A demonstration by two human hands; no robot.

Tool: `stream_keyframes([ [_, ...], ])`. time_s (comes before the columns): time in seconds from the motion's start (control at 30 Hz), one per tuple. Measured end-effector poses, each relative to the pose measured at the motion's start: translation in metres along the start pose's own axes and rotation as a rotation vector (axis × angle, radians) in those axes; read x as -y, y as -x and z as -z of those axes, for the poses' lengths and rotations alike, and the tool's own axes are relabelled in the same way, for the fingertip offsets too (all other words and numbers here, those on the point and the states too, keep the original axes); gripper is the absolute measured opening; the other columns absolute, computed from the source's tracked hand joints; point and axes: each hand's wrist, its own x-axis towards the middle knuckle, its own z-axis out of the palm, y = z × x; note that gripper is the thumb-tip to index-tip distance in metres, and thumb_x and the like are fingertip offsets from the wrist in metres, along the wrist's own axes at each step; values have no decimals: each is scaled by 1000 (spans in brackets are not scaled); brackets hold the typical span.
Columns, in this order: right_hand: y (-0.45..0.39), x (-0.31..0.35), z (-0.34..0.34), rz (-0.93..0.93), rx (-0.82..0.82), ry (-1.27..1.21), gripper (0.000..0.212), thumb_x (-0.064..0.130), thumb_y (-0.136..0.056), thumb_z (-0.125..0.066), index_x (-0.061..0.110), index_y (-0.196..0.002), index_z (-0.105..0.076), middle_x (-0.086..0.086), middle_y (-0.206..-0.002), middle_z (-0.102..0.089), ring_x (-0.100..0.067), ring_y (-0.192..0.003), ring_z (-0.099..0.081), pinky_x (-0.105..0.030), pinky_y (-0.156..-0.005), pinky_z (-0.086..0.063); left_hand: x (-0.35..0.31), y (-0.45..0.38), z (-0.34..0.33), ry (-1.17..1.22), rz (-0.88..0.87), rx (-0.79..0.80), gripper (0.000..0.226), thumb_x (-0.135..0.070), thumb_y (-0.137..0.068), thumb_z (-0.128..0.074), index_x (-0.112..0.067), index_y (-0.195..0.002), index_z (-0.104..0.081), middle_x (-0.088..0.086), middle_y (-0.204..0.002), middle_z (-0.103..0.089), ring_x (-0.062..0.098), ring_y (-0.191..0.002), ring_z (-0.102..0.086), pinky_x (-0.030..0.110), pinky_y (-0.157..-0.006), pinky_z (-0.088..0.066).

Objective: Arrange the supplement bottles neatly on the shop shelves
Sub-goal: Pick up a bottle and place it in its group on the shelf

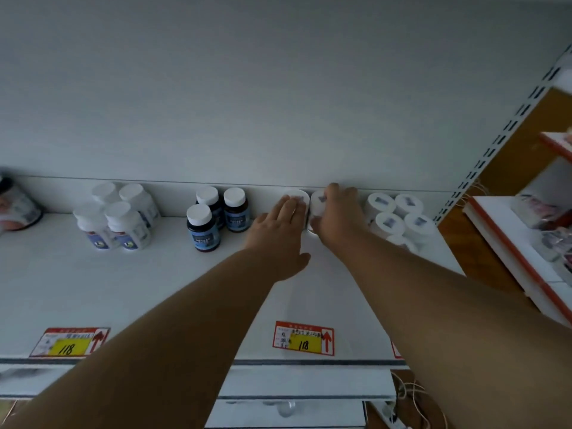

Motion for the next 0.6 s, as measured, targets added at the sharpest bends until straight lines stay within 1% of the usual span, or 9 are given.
stream_keyframes([
  [0.1, 18, 9, -1, 55, -42, -18, 53, 33, -82, -72, 17, -125, -45, -14, -129, -42, -35, -119, -47, -45, -95, -46, 9, 11, 0, 57, 19, -80, 95, -50, -91, -54, -16, -155, 8, 0, -164, 8, 17, -150, 12, 39, -119, -6],
  [0.17, 32, 17, 6, 97, -77, -36, 54, 32, -82, -71, 16, -127, -45, -14, -130, -43, -35, -120, -46, -46, -97, -45, 14, 22, 2, 128, 41, -142, 91, -48, -91, -54, -19, -156, 3, 0, -164, 3, 18, -150, 6, 39, -119, -6],
  [0.23, 50, 25, 15, 128, -122, -56, 55, 30, -82, -72, 14, -128, -47, -15, -130, -46, -35, -119, -48, -46, -96, -46, 17, 38, 3, 207, 72, -171, 87, -48, -90, -55, -20, -155, -5, 1, -164, -7, 22, -150, -6, 40, -120, -11],
  [0.3, 72, 34, 23, 151, -168, -61, 54, 28, -83, -72, 12, -128, -48, -16, -130, -48, -35, -116, -51, -47, -93, -48, 20, 59, 5, 268, 69, -185, 80, -48, -90, -56, -20, -154, -16, 2, -160, -22, 23, -147, -20, 39, -119, -18],
  [0.37, 93, 47, 29, 166, -186, -67, 52, 28, -86, -70, 11, -130, -48, -17, -130, -50, -34, -114, -52, -46, -92, -49, 23, 81, 7, 297, 58, -214, 76, -47, -89, -58, -19, -151, -26, 2, -155, -33, 23, -142, -30, 41, -116, -25],
  [0.5, 133, 87, 33, 276, -201, -161, 46, 27, -88, -67, 9, -128, -52, -14, -125, -54, -33, -113, -53, -47, -92, -48, 44, 133, 15, 279, 81, -246, 71, -44, -84, -63, -18, -145, -37, 5, -146, -45, 28, -132, -43, 45, -107, -37],
  [0.6, 170, 116, 20, 380, -160, -211, 43, 23, -88, -68, 8, -126, -55, -15, -124, -57, -33, -110, -56, -46, -90, -50, 68, 190, 19, 230, 82, -212, 65, -46, -83, -60, -19, -141, -45, 5, -142, -48, 30, -124, -51, 44, -100, -44],
])
